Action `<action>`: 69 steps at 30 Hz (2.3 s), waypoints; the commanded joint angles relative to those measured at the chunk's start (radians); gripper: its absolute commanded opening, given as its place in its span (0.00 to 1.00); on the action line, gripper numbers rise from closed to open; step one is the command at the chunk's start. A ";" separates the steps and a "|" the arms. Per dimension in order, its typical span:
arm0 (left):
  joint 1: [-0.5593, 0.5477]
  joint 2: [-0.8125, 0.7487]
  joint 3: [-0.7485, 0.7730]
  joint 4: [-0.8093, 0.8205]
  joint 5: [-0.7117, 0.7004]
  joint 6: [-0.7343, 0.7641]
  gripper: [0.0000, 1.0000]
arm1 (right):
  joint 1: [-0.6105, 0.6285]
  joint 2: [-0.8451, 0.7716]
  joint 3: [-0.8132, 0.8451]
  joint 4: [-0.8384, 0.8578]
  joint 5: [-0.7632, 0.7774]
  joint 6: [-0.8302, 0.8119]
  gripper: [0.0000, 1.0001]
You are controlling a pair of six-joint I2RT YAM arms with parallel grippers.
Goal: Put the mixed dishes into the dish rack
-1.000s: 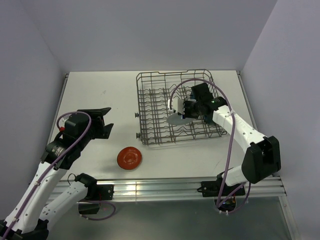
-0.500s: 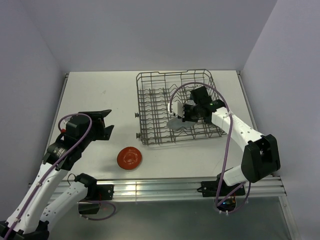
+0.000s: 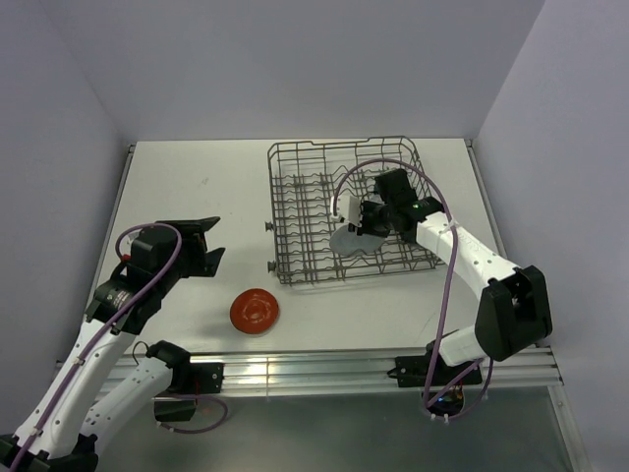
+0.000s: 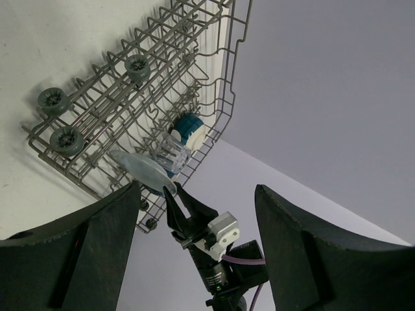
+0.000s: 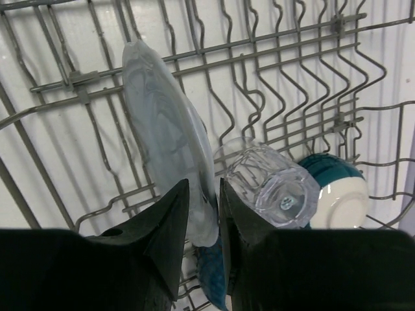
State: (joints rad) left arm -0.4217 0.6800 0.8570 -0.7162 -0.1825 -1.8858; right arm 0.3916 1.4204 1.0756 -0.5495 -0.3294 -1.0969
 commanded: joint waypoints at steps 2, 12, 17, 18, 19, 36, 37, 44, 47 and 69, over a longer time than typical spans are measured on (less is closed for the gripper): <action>0.009 -0.002 0.010 0.014 0.000 -0.009 0.77 | -0.007 0.018 0.063 0.059 0.003 0.031 0.34; 0.026 0.016 0.048 -0.037 -0.028 0.040 0.81 | -0.007 0.015 0.073 0.077 -0.005 0.042 0.57; 0.032 0.061 0.117 -0.130 -0.081 0.177 0.82 | 0.000 -0.017 0.086 0.083 -0.016 0.071 0.78; 0.031 0.076 0.140 -0.153 -0.100 0.198 0.82 | 0.006 -0.032 0.087 0.086 -0.017 0.077 0.80; 0.032 0.084 0.149 -0.199 -0.107 0.218 0.82 | 0.009 -0.040 0.089 0.091 -0.020 0.097 0.82; 0.035 0.219 -0.048 -0.208 0.260 0.346 0.72 | 0.059 -0.112 0.129 0.174 0.021 0.284 1.00; 0.038 0.231 -0.064 -0.194 0.303 0.370 0.70 | 0.064 -0.112 0.150 0.174 0.036 0.305 1.00; 0.072 0.285 -0.153 -0.138 0.399 0.539 0.65 | 0.078 -0.060 0.372 0.039 -0.003 0.742 1.00; 0.101 0.260 -0.185 -0.152 0.419 0.530 0.68 | 0.082 0.001 0.516 -0.128 -0.057 0.894 1.00; 0.152 0.000 -0.383 -0.059 0.267 0.634 0.72 | 0.233 -0.396 0.264 -0.041 0.147 1.183 1.00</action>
State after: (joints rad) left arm -0.2741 0.6922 0.4992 -0.8227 0.1410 -1.2934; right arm 0.6258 1.0351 1.3521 -0.6113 -0.1986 0.0700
